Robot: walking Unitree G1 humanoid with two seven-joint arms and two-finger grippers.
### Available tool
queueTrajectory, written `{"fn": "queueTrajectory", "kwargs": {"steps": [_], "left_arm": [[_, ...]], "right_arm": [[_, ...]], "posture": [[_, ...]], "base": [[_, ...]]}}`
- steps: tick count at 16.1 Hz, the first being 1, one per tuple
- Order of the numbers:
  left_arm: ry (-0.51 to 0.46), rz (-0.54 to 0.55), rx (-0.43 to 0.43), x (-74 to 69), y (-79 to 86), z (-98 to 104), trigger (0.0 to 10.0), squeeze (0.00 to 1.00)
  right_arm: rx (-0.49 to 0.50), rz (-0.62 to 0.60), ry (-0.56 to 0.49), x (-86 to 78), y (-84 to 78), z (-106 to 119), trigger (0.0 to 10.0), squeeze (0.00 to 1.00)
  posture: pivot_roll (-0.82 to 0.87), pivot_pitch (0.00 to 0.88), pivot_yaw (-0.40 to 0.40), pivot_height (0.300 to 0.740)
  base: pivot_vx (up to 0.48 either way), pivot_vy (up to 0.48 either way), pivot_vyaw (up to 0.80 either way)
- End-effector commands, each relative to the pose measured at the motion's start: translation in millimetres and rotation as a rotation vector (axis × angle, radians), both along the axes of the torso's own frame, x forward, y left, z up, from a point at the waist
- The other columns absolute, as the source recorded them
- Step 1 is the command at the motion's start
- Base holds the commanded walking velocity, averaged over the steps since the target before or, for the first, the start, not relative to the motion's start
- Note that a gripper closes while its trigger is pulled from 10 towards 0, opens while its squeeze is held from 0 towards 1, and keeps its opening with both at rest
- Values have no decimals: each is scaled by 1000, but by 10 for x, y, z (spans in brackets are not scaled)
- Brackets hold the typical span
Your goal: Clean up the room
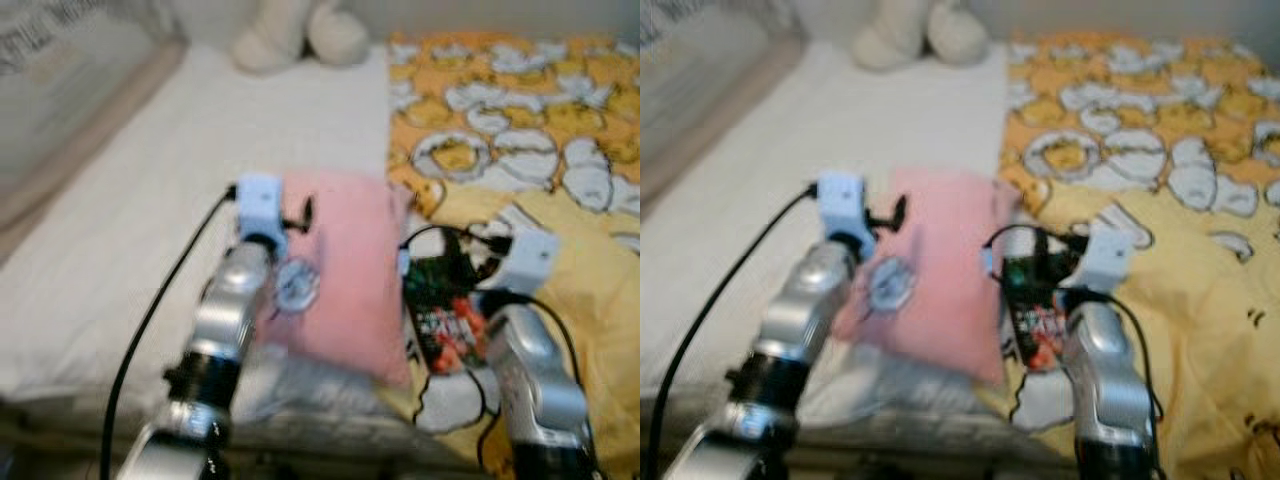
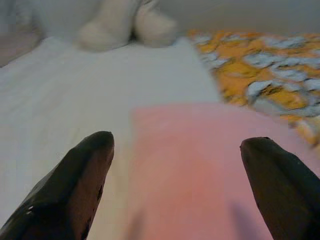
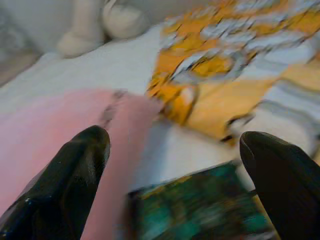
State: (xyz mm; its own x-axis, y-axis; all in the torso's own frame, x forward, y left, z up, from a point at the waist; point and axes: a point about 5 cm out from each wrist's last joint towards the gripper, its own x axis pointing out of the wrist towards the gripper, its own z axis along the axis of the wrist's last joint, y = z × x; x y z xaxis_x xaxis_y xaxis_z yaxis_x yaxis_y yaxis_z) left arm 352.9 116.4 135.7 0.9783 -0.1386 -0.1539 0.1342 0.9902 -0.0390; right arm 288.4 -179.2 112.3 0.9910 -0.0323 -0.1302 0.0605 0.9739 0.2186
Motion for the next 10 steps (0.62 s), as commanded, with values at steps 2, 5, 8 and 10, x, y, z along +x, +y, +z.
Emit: {"fn": "queueTrajectory", "kwargs": {"steps": [2, 5, 8, 10], "left_arm": [[17, -6, -32, 107, 130, 107, 10000, 0], [128, -123, -48, 121, 152, -1, 10000, 0], [238, -81, -54, 185, 314, -258, 10000, 0], [249, -46, -74, 209, 405, -276, 10000, 0]], "right_arm": [[67, 42, 24, 67, 29, 30, 10000, 0], [227, 7, 116, 107, -17, -74, 10000, 0], [338, 37, 171, 189, 43, -195, 10000, 0], [388, 40, 206, 231, 45, -256, 10000, 0]], "posture": [[-252, 5, 73, 714], [-246, 15, 67, 714], [-257, 26, 65, 714], [-259, 31, 61, 714]], "base": [[0, 0, 0], [0, 0, 0], [0, 0, 0], [0, 0, 0]]}}
